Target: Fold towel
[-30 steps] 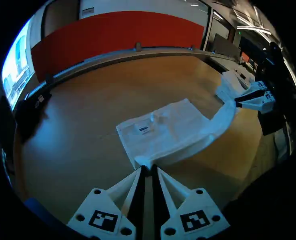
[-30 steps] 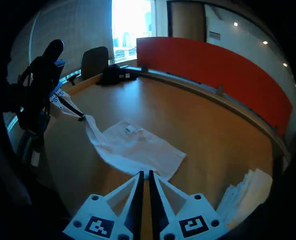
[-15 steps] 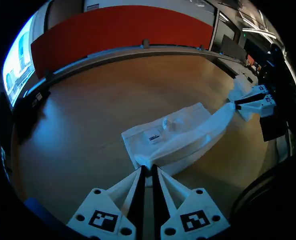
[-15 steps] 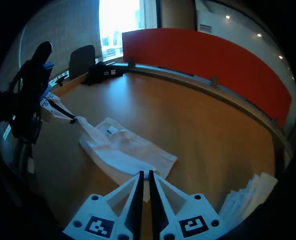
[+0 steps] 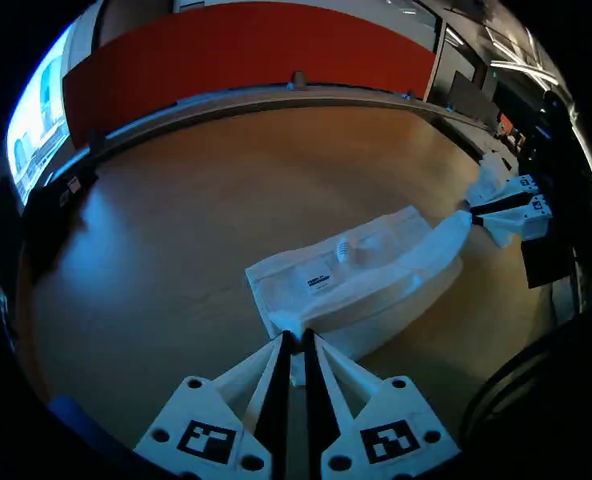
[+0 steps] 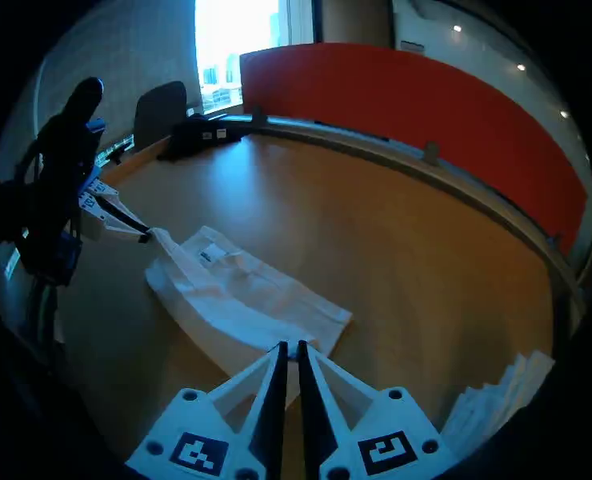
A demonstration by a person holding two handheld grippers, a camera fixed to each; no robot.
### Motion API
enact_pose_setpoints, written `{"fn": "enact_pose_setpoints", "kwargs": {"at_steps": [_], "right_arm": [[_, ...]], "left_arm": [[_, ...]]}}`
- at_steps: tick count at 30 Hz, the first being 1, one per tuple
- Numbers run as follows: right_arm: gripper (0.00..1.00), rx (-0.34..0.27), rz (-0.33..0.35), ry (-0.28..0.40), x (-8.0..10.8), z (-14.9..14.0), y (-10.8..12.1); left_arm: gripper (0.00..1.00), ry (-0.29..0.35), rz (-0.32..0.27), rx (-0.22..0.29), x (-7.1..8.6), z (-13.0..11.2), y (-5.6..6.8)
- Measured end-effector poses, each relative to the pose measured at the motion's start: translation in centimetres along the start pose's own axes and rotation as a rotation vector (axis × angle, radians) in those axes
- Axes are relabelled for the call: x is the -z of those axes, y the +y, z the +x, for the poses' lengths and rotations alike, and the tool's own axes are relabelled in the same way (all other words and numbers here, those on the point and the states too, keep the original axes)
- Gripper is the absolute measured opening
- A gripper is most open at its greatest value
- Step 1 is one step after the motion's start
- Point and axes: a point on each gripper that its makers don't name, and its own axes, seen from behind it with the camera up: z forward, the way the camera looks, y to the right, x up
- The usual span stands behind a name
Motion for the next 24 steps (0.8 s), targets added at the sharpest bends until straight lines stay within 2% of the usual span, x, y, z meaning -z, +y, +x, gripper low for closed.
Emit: {"fn": "enact_pose_setpoints", "kwargs": {"at_steps": [12,20,24], "right_arm": [[0.09,-0.044,-0.016,-0.039,-3.0,-1.2,1.4],[0.09,-0.060,-0.049,-0.042,-4.4,-1.5,2.2],[0.10,-0.072,-0.076,-0.043,-5.3,-1.6,2.9]], "left_arm": [[0.12,-0.007,0.016,0.000,-3.1,0.8,-1.3],[0.16,-0.002,0.024,0.012,-4.2,1.2,-1.8],[0.21,0.002,0.032,0.014,-4.8,1.2,-2.2]]}}
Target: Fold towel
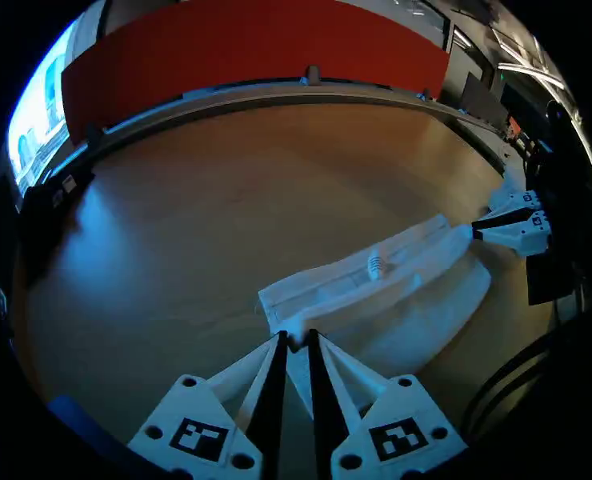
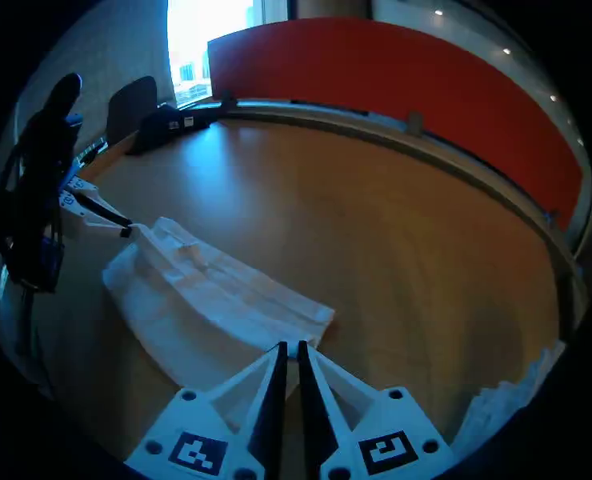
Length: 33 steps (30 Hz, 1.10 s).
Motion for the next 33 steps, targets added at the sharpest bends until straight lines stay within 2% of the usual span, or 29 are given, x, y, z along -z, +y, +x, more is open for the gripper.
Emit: {"fn": "enact_pose_setpoints", "kwargs": {"at_steps": [4,8,10,14,18,21,24,25,33], "right_arm": [[0.14,-0.012,-0.020,-0.006,-0.9,-0.2,0.4],[0.23,-0.015,-0.040,-0.010,-1.3,-0.3,0.9],[0.29,-0.014,-0.050,-0.009,-1.4,-0.3,1.2],[0.41,-0.016,-0.067,-0.007,-1.3,-0.3,1.7],[0.70,-0.024,-0.090,-0.002,-1.3,-0.3,2.4],[0.74,-0.025,-0.101,0.005,-1.2,-0.2,2.7],[0.90,-0.026,-0.113,0.010,-1.1,-0.1,3.0],[0.92,-0.025,-0.118,0.012,-1.0,0.0,3.1],[1.00,-0.027,-0.121,0.024,-0.7,0.6,3.2]], "left_arm": [[0.24,0.000,0.016,-0.008,-0.6,0.1,-0.4],[0.27,0.003,0.033,-0.015,-1.0,0.3,-0.8],[0.35,0.006,0.041,-0.017,-1.1,0.4,-1.0],[0.68,0.013,0.052,-0.016,-1.0,0.7,-1.3],[0.92,0.011,0.052,-0.007,-0.9,0.8,-1.5],[0.94,0.019,0.066,0.001,-0.8,0.9,-2.0],[0.94,0.025,0.085,0.003,-0.7,1.1,-2.6],[0.94,0.024,0.086,0.004,-0.6,1.1,-2.7],[0.94,0.025,0.085,0.008,-0.3,0.9,-2.8]]}}
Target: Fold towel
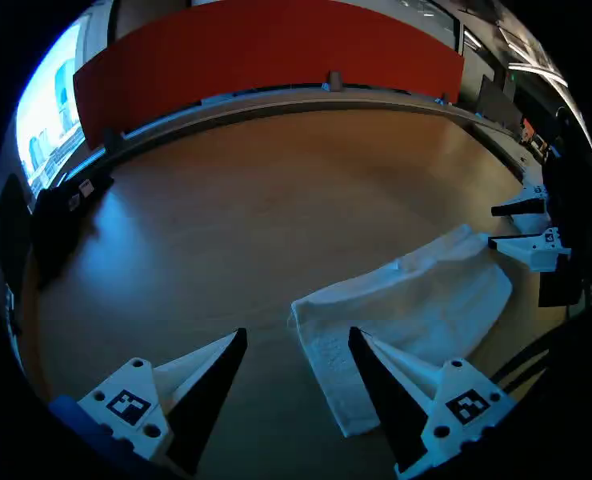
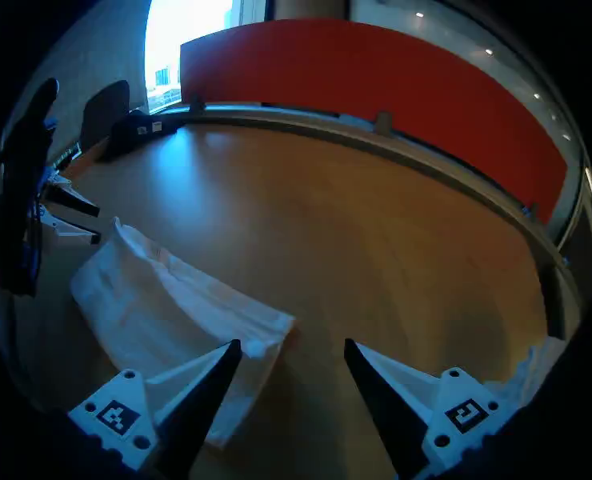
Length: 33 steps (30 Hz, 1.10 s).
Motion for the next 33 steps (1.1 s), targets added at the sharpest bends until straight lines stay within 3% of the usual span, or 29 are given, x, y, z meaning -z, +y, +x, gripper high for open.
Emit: {"fn": "enact_pose_setpoints", "kwargs": {"at_steps": [14,33], "right_arm": [[1.00,0.011,0.022,-0.005,1.3,-1.0,-1.0],[1.00,-0.006,0.048,-0.023,4.4,-4.5,-3.0]], "left_arm": [[0.94,-0.006,-0.004,0.005,1.2,-1.1,0.3],[0.94,-0.029,0.005,0.053,4.4,-6.0,1.2]]}}
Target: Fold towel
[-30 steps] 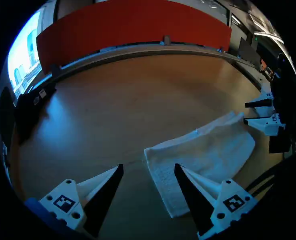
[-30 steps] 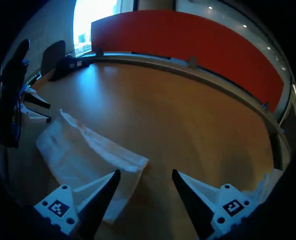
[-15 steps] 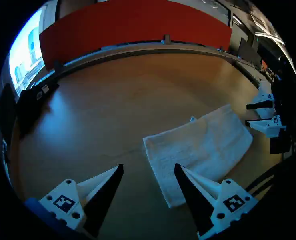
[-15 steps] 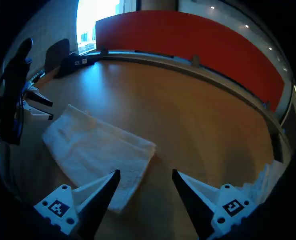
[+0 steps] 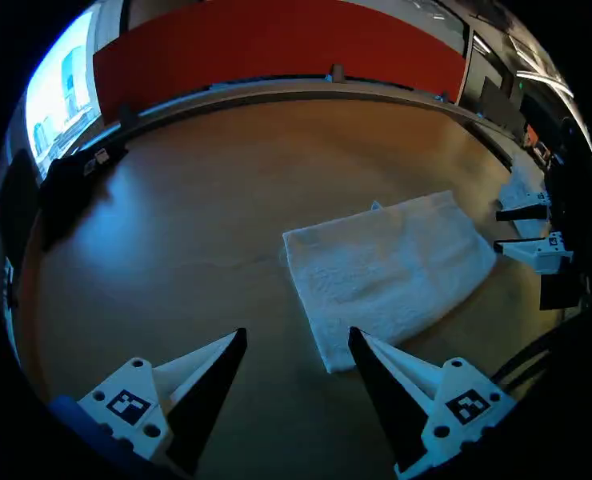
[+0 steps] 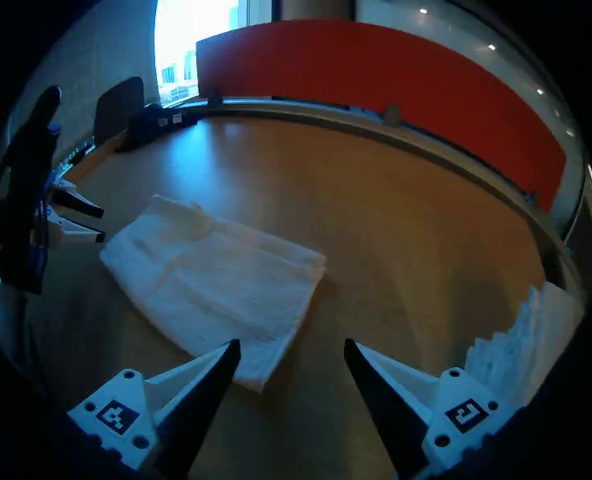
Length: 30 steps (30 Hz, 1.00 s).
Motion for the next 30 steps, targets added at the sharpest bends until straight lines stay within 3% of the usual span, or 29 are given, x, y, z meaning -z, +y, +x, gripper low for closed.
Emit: {"fn": "enact_pose_setpoints", "kwargs": {"at_steps": [9,30], "right_arm": [[1.00,0.013,0.016,-0.004,0.3,-0.6,-0.6],[0.98,0.133,0.102,-0.072,-0.3,-3.0,-1.8]], "left_arm": [[0.94,-0.001,0.010,0.016,0.5,-0.9,-0.1],[0.94,-0.013,0.050,0.094,3.0,-4.2,-1.1]]}}
